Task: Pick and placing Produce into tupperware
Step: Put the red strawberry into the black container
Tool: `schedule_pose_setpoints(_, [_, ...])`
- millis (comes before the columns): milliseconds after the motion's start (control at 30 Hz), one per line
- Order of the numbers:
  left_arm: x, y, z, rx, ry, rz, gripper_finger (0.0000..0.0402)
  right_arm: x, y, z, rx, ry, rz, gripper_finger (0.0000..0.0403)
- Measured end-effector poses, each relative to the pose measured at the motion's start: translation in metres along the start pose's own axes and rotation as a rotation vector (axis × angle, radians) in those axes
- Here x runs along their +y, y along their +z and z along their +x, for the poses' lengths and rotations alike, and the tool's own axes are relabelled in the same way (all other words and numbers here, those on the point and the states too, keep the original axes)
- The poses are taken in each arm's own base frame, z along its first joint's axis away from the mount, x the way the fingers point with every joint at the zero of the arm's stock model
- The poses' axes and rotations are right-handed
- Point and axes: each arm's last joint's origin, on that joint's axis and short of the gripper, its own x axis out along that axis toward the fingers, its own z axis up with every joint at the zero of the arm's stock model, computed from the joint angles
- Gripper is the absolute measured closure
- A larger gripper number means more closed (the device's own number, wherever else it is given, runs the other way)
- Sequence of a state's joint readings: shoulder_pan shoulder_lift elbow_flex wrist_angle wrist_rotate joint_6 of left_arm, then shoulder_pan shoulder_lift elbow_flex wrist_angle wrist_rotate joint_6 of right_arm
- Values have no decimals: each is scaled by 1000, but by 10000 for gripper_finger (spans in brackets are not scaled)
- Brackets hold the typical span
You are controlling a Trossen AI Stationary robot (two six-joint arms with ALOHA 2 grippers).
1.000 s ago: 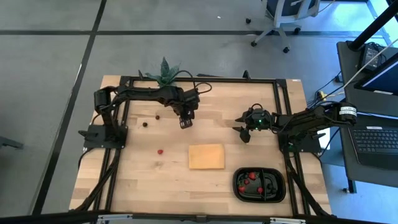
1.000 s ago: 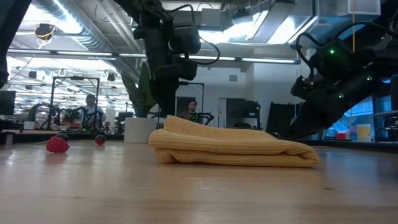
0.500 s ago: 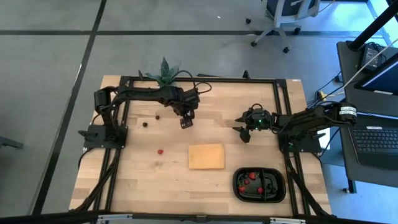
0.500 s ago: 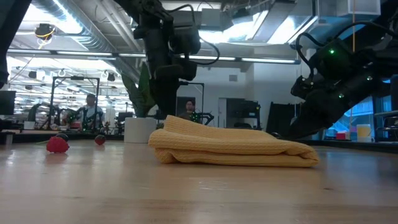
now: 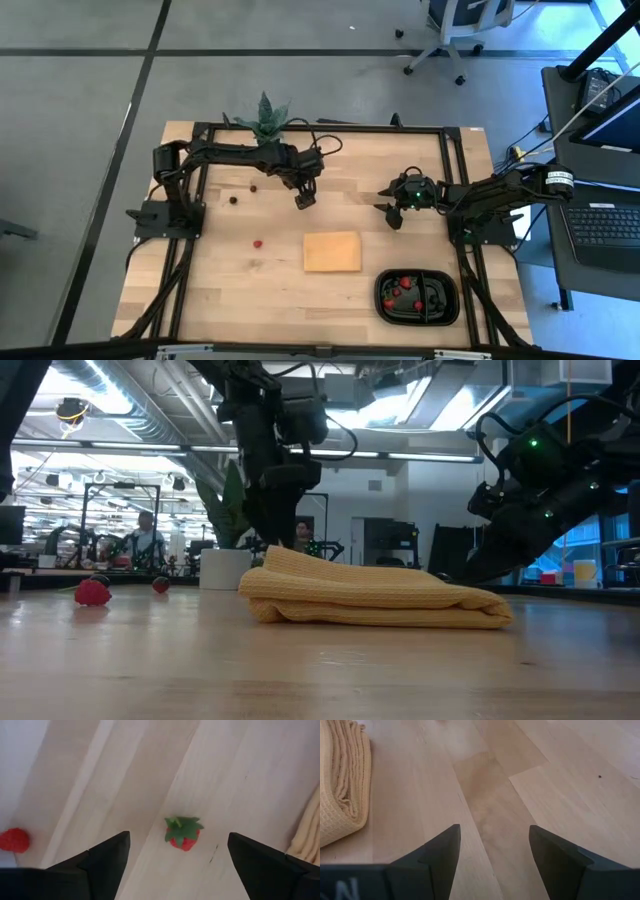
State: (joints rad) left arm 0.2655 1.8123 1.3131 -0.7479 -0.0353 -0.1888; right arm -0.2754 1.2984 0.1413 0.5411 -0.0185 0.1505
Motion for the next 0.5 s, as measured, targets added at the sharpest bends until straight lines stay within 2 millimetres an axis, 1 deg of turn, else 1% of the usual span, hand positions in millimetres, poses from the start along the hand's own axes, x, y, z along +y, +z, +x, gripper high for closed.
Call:
schedule_pose_setpoints(100, [-1, 0, 5, 13, 5, -39, 74, 0, 0, 0, 0, 0, 1, 166])
schedule_pose_setpoints(267, [-3, -1, 24, 39, 86, -53, 74, 0, 0, 0, -4, 0, 2, 166])
schedule_pose_setpoints(500, [-7, -5, 47, 111, 62, -67, 74, 0, 1, 0, -10, 1, 1, 166])
